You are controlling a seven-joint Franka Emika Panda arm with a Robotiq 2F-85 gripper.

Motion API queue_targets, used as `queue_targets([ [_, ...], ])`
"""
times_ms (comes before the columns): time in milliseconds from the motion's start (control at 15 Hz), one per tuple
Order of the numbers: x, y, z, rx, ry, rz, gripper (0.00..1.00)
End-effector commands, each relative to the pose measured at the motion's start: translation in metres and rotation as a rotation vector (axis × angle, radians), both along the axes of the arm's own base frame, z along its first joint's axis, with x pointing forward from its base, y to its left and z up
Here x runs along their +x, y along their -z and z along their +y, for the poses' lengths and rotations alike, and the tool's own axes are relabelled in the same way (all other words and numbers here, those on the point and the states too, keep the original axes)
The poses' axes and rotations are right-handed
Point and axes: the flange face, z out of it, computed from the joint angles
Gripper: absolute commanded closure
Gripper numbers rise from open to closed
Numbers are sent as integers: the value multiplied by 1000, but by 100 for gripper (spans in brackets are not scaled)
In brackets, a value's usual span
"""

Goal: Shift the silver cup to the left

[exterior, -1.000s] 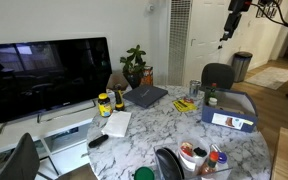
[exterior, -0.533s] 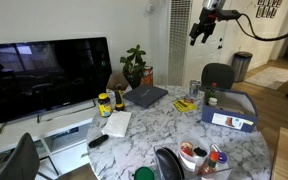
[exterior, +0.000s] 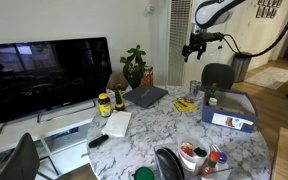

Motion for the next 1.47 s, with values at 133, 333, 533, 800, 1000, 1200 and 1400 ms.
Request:
queue_targets([
  [133, 2, -6, 1, 6, 2, -1, 0],
  [333, 52, 38, -15, -66, 55, -91, 0],
  [533, 87, 78, -39, -176, 64, -134, 0],
  [800, 114, 129, -96, -365, 160, -45, 0],
  [1000, 112, 155, -119, -335, 210, 144, 0],
  [1200, 106, 156, -119, -345, 212, 123, 0],
  [1400, 109, 177, -127, -392, 236, 145, 0],
])
